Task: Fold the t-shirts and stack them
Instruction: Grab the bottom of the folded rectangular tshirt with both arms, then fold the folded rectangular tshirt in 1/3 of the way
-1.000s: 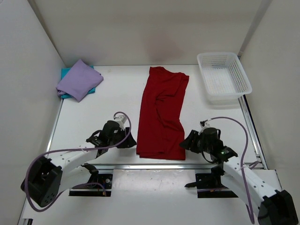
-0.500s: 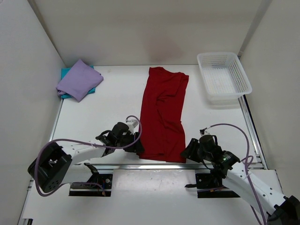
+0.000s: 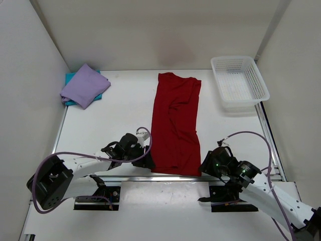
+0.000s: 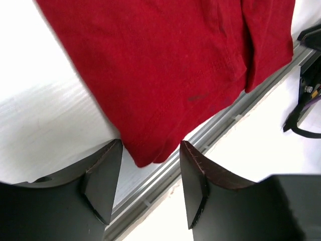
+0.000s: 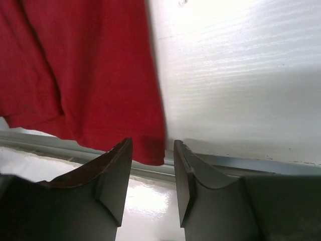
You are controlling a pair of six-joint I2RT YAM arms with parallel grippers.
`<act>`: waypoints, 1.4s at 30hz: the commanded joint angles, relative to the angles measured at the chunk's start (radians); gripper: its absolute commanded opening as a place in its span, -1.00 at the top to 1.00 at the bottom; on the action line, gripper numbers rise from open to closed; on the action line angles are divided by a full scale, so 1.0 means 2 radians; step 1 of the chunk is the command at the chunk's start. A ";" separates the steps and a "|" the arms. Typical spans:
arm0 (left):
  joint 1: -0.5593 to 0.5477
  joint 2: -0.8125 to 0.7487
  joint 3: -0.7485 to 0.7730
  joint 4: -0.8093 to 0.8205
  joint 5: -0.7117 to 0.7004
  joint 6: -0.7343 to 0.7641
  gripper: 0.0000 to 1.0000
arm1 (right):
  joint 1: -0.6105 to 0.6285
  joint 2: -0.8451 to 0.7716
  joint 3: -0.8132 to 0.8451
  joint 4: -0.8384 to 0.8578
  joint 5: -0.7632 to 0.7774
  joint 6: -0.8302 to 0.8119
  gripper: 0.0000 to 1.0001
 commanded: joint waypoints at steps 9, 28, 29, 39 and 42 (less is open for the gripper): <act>-0.027 0.027 -0.025 -0.003 0.019 -0.003 -0.07 | -0.045 0.025 -0.033 0.073 -0.062 -0.009 0.44; 0.079 -0.205 -0.029 -0.128 0.120 -0.042 1.00 | 0.062 -0.009 0.084 0.032 -0.068 0.012 1.00; 0.086 -0.189 -0.015 -0.112 0.120 -0.046 1.00 | 0.031 0.019 0.086 0.055 -0.077 -0.023 1.00; 0.162 0.048 0.200 0.014 0.075 -0.067 1.00 | -0.277 0.249 0.188 0.238 -0.245 -0.249 0.99; 0.172 0.133 0.268 0.013 0.052 -0.062 1.00 | -0.296 0.320 0.228 0.285 -0.250 -0.255 1.00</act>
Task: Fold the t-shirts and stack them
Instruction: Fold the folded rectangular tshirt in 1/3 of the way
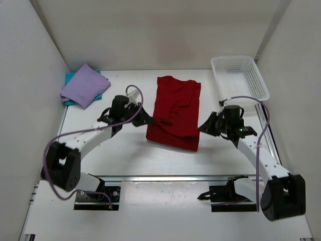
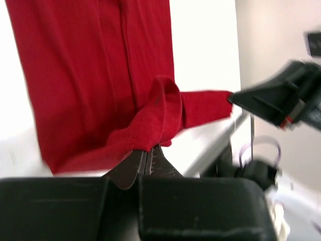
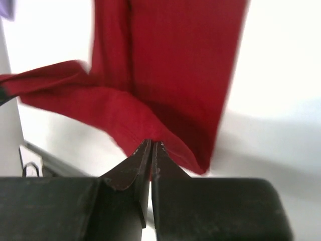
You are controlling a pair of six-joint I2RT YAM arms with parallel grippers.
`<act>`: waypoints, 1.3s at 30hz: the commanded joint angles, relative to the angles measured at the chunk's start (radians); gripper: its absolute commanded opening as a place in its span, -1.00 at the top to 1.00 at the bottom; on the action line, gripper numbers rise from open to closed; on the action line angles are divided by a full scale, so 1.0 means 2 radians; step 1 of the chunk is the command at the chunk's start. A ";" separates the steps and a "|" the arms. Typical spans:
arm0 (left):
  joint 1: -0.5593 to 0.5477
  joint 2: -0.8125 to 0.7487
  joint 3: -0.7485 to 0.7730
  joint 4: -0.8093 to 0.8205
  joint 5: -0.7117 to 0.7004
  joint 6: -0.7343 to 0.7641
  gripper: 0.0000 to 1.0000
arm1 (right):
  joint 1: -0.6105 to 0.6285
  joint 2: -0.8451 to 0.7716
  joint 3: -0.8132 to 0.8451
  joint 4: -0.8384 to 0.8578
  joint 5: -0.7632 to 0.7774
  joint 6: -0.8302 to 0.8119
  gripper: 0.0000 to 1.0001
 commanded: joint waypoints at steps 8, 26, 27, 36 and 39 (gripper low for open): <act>0.026 0.215 0.206 -0.006 -0.048 0.018 1.00 | -0.050 0.203 0.142 0.152 -0.012 -0.052 1.00; 0.069 0.325 0.260 0.066 -0.051 -0.031 -0.09 | -0.088 0.380 0.269 0.163 -0.022 -0.051 0.37; 0.072 0.293 0.230 0.089 -0.057 -0.041 -0.11 | -0.086 0.363 0.269 0.159 -0.018 -0.052 0.29; -0.023 0.179 0.055 0.182 -0.081 -0.065 0.19 | 0.000 0.225 0.108 0.215 0.051 -0.043 0.98; -0.028 0.221 0.052 0.178 -0.074 -0.070 0.27 | 0.020 0.231 0.067 0.223 0.056 -0.042 1.00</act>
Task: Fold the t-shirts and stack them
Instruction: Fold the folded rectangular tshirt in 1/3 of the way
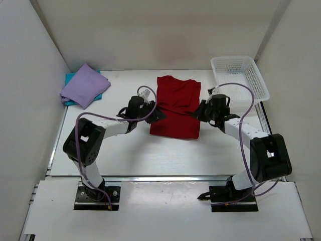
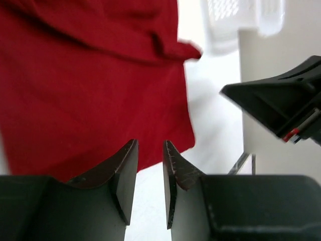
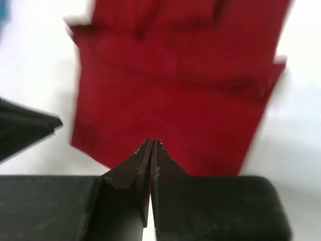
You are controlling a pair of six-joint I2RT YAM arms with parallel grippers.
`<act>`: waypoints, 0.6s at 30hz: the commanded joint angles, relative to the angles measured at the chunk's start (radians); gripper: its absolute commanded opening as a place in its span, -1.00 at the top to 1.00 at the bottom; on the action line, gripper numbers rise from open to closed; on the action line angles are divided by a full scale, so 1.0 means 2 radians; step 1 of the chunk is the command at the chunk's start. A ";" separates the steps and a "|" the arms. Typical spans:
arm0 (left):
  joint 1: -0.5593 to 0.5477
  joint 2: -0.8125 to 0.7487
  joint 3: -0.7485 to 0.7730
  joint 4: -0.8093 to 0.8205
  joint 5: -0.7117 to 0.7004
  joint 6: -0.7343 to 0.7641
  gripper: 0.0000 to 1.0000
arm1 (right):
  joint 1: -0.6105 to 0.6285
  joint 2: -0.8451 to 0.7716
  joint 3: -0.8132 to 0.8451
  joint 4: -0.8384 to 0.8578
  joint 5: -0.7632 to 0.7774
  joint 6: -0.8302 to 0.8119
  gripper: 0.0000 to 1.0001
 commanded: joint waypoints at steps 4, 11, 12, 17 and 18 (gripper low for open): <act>0.007 0.057 -0.061 0.033 -0.002 -0.016 0.33 | 0.028 0.014 -0.087 0.030 0.019 0.008 1.00; 0.012 0.004 -0.185 0.084 0.006 -0.028 0.36 | 0.047 -0.005 -0.197 0.055 0.009 0.027 1.00; 0.004 -0.005 -0.209 0.084 -0.002 -0.028 0.35 | 0.048 -0.018 -0.217 0.055 0.014 0.034 1.00; -0.013 -0.099 -0.274 0.076 -0.018 -0.027 0.33 | 0.085 -0.123 -0.243 0.019 0.039 0.041 1.00; -0.016 -0.119 -0.273 0.062 -0.019 -0.023 0.32 | 0.097 -0.134 -0.226 0.001 0.060 0.035 1.00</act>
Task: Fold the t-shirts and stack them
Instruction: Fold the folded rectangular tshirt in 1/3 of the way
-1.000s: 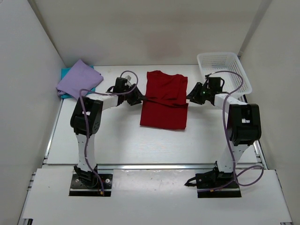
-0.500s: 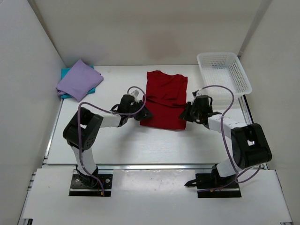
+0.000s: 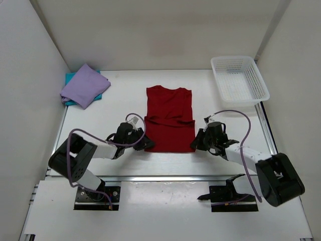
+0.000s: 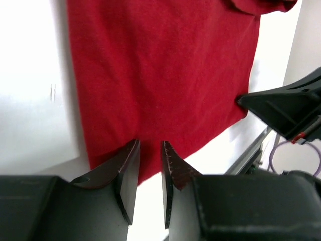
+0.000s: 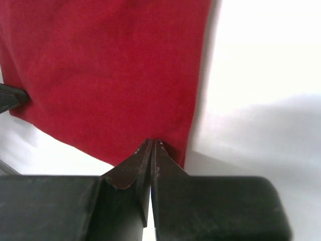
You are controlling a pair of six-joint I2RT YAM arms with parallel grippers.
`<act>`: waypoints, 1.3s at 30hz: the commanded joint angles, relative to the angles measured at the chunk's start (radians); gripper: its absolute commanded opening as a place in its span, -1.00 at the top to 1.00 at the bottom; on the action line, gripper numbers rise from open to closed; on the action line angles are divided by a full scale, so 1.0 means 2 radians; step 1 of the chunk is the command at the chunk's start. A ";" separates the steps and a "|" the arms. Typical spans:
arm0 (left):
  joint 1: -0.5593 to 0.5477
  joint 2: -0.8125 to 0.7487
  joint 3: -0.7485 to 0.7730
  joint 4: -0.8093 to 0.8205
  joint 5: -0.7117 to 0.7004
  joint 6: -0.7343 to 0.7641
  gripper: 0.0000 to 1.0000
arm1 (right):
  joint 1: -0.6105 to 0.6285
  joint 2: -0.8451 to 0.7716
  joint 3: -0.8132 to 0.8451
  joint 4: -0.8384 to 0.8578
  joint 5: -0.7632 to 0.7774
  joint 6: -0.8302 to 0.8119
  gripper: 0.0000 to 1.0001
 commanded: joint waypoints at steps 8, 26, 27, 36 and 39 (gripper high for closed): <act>-0.028 -0.113 0.030 -0.116 -0.060 0.080 0.22 | 0.099 0.008 0.137 -0.015 0.062 -0.063 1.00; -0.013 -0.047 -0.014 -0.095 -0.039 0.081 0.27 | 0.092 0.294 0.340 0.011 0.107 -0.130 0.99; -0.011 -0.050 -0.018 -0.092 -0.039 0.081 0.27 | 0.091 0.311 0.349 0.015 0.114 -0.127 0.99; -0.005 -0.138 -0.011 -0.130 -0.049 0.079 0.20 | 0.088 0.279 0.428 -0.023 0.132 -0.142 1.00; 0.006 -0.159 -0.014 -0.151 -0.049 0.089 0.11 | 0.088 0.204 0.335 -0.012 0.126 -0.104 0.98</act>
